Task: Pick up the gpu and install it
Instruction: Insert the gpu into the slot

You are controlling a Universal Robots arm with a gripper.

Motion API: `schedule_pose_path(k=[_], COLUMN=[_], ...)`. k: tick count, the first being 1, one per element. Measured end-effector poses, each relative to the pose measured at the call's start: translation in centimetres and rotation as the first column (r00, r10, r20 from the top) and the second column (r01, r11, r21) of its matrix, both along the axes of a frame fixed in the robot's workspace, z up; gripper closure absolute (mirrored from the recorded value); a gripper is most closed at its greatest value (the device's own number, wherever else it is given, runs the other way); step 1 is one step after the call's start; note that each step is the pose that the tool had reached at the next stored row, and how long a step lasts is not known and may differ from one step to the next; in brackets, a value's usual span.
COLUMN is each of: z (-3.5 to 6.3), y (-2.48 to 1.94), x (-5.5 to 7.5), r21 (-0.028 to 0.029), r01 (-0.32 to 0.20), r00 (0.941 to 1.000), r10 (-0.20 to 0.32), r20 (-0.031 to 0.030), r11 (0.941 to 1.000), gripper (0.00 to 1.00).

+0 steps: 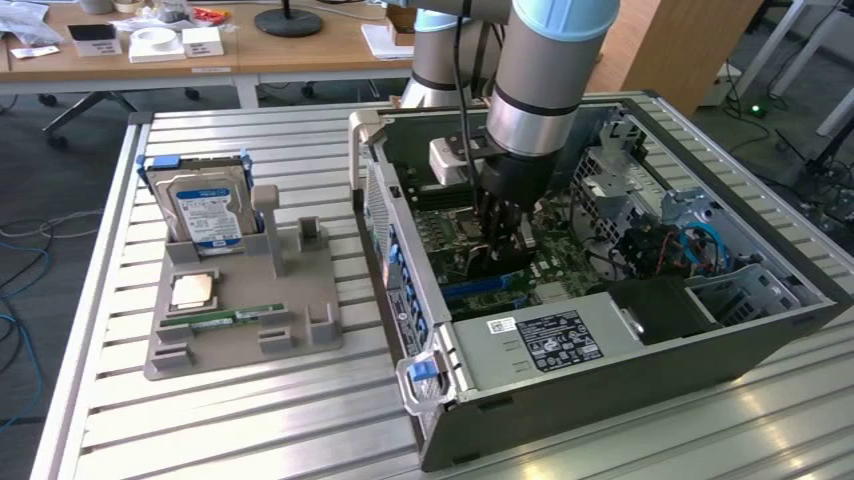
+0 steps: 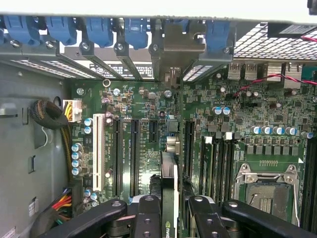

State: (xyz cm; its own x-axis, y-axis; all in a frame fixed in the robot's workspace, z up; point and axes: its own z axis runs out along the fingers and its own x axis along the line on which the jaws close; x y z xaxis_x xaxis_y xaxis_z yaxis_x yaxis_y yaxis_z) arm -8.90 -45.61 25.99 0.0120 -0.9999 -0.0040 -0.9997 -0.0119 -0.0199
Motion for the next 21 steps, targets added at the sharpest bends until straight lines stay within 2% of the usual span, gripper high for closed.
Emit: schedule_pose_path(k=[6,12,21], z=[0.0,-0.02,-0.03], y=[0.0,-0.01,0.0], x=[-0.06,-0.17,-0.24], r21=[-0.0001,-0.0002,-0.0001], r01=[0.0,-0.002,-0.002], r00=[1.0,0.9999,0.9999], r10=[0.0,0.002,0.002], r20=[0.0041,0.0134,0.0141], r11=[1.0,1.0,1.0], gripper=[0.74,0.74,0.74])
